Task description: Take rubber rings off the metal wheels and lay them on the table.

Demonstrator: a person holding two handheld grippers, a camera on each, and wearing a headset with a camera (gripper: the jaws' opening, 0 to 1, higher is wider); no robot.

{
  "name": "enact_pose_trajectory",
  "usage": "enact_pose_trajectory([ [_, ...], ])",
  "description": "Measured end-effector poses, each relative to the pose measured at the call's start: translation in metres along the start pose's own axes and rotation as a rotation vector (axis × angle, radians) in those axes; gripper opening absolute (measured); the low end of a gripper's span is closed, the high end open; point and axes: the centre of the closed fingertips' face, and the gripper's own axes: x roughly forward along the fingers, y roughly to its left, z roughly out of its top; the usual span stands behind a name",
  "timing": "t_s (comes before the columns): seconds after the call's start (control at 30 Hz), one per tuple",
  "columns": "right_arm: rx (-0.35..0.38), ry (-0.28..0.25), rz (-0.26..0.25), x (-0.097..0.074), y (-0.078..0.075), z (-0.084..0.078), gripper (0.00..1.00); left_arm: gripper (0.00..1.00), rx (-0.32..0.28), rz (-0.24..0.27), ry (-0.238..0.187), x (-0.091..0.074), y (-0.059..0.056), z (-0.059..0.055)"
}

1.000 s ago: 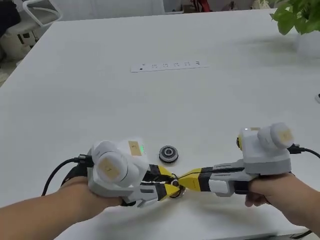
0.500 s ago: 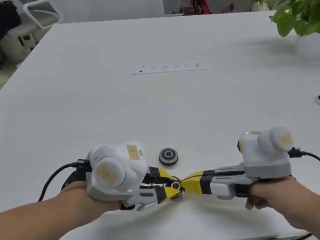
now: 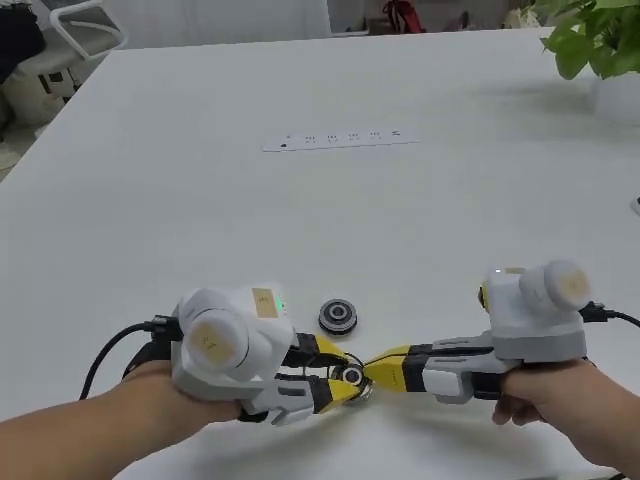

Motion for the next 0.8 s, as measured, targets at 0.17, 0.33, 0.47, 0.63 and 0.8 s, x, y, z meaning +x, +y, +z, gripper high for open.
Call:
enact_pose_trajectory([
  [0.17,0.005,-0.009,-0.004,-0.001,-0.001,0.002,0.00,0.24,0.007,-0.005,-0.005,-0.004,-0.001,0.004],
  [0.33,0.009,-0.018,-0.005,-0.002,-0.002,0.003,0.00,0.29,-0.004,-0.007,-0.017,-0.009,-0.001,0.009],
  [0.47,0.009,-0.019,-0.003,-0.002,-0.002,0.004,0.00,0.31,-0.013,-0.008,-0.027,-0.014,-0.002,0.012],
  [0.63,0.004,-0.016,-0.004,-0.002,-0.002,0.003,0.00,0.35,-0.032,0.000,-0.047,-0.022,0.000,0.016],
  [0.8,0.005,-0.017,-0.002,-0.003,-0.001,0.004,0.00,0.37,-0.044,0.006,-0.062,-0.029,0.000,0.020],
])
